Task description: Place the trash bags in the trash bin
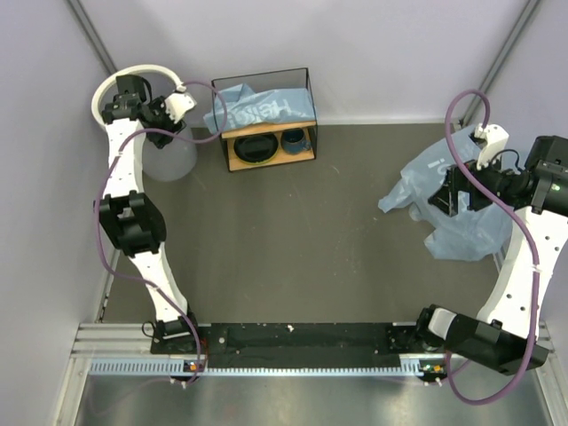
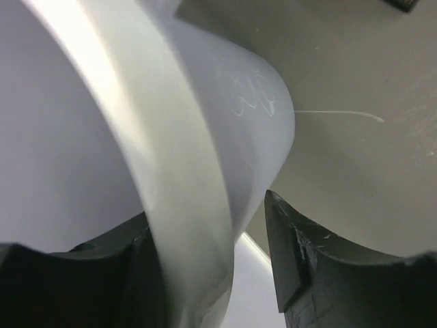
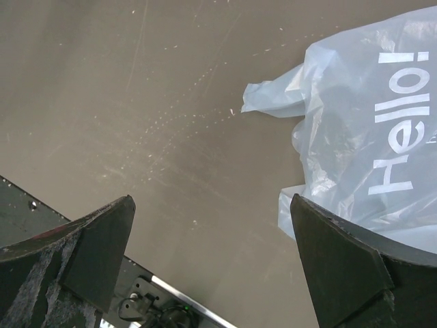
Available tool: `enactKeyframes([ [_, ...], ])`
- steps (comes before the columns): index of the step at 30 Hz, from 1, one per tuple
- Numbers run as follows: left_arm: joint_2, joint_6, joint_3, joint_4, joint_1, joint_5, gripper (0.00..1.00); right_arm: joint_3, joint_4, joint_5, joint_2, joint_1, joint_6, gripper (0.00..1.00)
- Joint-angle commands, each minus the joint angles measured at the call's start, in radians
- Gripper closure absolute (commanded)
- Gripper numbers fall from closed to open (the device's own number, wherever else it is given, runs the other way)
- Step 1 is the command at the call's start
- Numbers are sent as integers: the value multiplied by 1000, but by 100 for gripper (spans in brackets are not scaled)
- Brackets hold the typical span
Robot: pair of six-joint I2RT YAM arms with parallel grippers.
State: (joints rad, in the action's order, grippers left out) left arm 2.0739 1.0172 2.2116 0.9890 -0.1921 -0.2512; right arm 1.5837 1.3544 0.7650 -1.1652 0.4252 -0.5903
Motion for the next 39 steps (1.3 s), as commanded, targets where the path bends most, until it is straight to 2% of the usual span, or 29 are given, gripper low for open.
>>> enactKeyframes([
  [1,-38,38,-16,71,-13,-69,60,12,66,36,6,-11,3,1],
  [2,-57,38,-35,77,-15,-72,66,15,65,43,6,-11,3,1],
  [3,-67,40,-47,89,-15,-71,78,21,66,46,4,-11,3,1],
  [7,-133,47,-119,125,-17,-54,100,33,66,56,4,-13,4,1],
  [14,-325,43,-222,253,-24,-95,100,41,65,89,21,-11,6,1],
  [17,-418,34,-306,298,-24,-86,100,41,65,100,29,-11,9,1],
  [24,-642,51,-527,445,8,-171,100,30,65,132,45,-11,15,1],
  [27,-736,15,-622,453,95,-200,100,25,63,146,47,-11,21,1],
  [30,-814,-95,-700,404,267,-195,100,15,61,149,56,-11,21,1],
  [31,-836,-130,-710,387,367,-189,100,13,58,149,59,-11,20,1],
  [37,-809,-370,-653,262,693,-198,100,10,55,149,65,-12,20,1],
  [39,-785,-419,-606,244,752,-204,100,10,52,149,64,-11,24,1],
])
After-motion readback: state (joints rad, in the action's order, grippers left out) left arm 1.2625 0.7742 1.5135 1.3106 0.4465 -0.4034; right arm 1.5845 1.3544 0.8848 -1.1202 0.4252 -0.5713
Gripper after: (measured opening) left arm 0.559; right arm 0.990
